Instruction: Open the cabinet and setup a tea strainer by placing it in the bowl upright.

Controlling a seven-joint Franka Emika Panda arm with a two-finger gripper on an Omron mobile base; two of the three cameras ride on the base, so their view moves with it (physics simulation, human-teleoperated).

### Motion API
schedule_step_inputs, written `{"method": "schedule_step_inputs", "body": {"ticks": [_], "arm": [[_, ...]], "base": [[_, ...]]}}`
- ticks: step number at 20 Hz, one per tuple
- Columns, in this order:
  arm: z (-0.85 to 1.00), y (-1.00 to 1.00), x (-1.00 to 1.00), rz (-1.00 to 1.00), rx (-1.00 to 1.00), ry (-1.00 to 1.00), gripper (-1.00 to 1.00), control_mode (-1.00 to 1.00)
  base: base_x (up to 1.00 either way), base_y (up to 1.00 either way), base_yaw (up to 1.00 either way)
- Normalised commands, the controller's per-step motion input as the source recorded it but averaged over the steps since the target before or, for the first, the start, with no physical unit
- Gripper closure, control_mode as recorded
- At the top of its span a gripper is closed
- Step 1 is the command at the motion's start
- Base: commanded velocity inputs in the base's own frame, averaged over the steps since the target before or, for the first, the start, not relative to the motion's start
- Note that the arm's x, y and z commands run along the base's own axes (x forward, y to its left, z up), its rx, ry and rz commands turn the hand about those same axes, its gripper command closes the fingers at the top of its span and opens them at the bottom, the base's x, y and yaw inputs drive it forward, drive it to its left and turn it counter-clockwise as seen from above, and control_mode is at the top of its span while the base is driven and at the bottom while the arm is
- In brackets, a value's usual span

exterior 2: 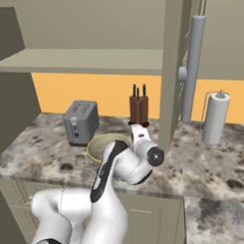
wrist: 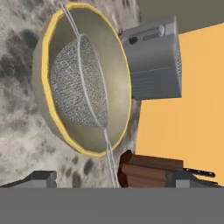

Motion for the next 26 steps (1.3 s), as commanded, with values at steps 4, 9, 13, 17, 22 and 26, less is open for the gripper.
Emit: {"method": "schedule_step_inputs", "body": {"ticks": [4, 9, 13, 17, 22, 26], "arm": [[0.77, -0.07, -0.53, 0.0, 0.0, 0.19, -1.0, -1.0], [0.59, 0.0, -0.08, 0.0, -0.06, 0.42, -1.0, -1.0], [0.16, 0.29, 0.0, 0.0, -0.22, 0.66, -1.0, -1.0], [0.12, 0.45, -0.17, 0.0, -0.3, 0.66, -1.0, -1.0], [0.36, 0.46, -0.82, 0.0, -0.19, 0.38, -1.0, -1.0], [0.45, 0.52, -1.0, 0.06, -0.15, 0.0, -1.0, -1.0]], "base": [[0.0, 0.0, 0.0], [0.0, 0.0, 0.0], [0.0, 0.0, 0.0], [0.0, 0.0, 0.0], [0.0, 0.0, 0.0], [0.0, 0.0, 0.0]]}}
